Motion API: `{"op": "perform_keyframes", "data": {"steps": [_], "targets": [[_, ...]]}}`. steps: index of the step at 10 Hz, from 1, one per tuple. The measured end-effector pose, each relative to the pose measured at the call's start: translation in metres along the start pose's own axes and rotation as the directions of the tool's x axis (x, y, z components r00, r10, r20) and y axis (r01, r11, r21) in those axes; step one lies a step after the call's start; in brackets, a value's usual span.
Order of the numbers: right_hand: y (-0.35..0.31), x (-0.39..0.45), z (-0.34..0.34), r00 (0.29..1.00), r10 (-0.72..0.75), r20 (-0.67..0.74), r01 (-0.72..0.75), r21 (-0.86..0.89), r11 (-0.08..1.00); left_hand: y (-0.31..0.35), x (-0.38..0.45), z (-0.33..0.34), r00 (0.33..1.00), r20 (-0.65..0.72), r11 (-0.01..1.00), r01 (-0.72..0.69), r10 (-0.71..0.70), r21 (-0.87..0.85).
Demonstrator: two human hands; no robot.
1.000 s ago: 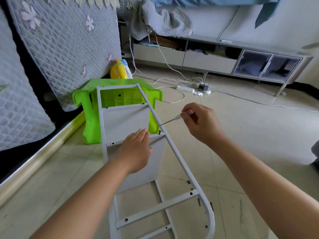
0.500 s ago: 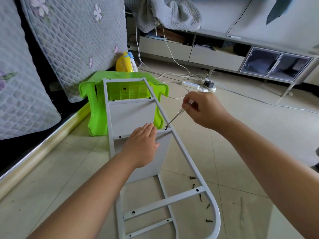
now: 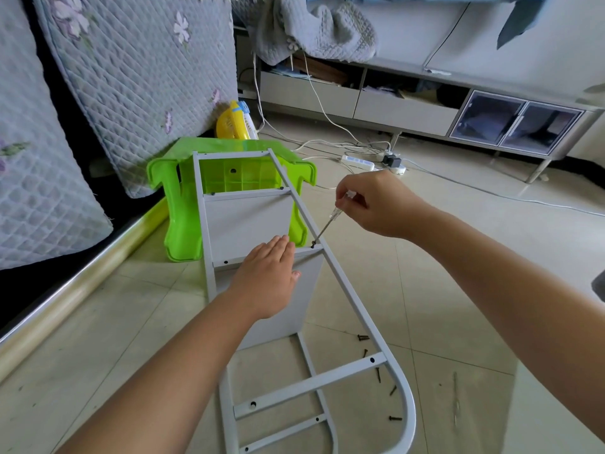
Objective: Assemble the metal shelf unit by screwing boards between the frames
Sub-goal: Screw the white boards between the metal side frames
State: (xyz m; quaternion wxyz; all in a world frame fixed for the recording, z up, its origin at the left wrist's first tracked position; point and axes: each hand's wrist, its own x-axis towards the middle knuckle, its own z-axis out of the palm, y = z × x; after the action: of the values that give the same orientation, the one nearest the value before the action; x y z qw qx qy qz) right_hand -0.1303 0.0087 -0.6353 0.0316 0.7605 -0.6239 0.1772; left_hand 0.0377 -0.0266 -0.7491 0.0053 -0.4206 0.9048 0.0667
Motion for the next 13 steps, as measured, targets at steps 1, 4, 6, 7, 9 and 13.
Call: {"op": "perform_keyframes", "data": {"steps": [1, 4, 6, 7, 9, 13], "targets": [[-0.004, 0.004, -0.002, 0.999, -0.009, 0.039, 0.01, -0.035, 0.999, 0.0, 0.0, 0.0, 1.0, 0.001, 1.0, 0.001, -0.001, 0.003], [-0.018, 0.02, -0.012, 0.978, 0.108, 0.18, -0.078, -0.169, 0.982, -0.001, 0.0, 0.0, 1.0, 0.005, 1.0, -0.001, 0.001, 0.003], [-0.018, 0.028, -0.018, 0.947, 0.195, 0.257, -0.15, -0.185, 0.971, 0.0, -0.001, 0.0, 1.0, -0.001, 1.0, -0.002, 0.002, 0.001], [-0.017, 0.026, -0.019, 0.943, 0.195, 0.271, -0.173, -0.101, 0.98, 0.0, -0.001, 0.0, 1.0, -0.005, 1.0, -0.002, 0.002, 0.001], [-0.018, 0.02, -0.025, 0.97, 0.117, 0.214, -0.097, -0.105, 0.99, 0.0, -0.002, 0.0, 1.0, -0.003, 1.0, -0.001, 0.001, -0.002], [-0.017, 0.018, -0.02, 0.963, 0.1, 0.249, -0.052, -0.193, 0.98, 0.001, -0.003, 0.0, 1.0, -0.01, 1.0, 0.002, -0.002, 0.005]]}}
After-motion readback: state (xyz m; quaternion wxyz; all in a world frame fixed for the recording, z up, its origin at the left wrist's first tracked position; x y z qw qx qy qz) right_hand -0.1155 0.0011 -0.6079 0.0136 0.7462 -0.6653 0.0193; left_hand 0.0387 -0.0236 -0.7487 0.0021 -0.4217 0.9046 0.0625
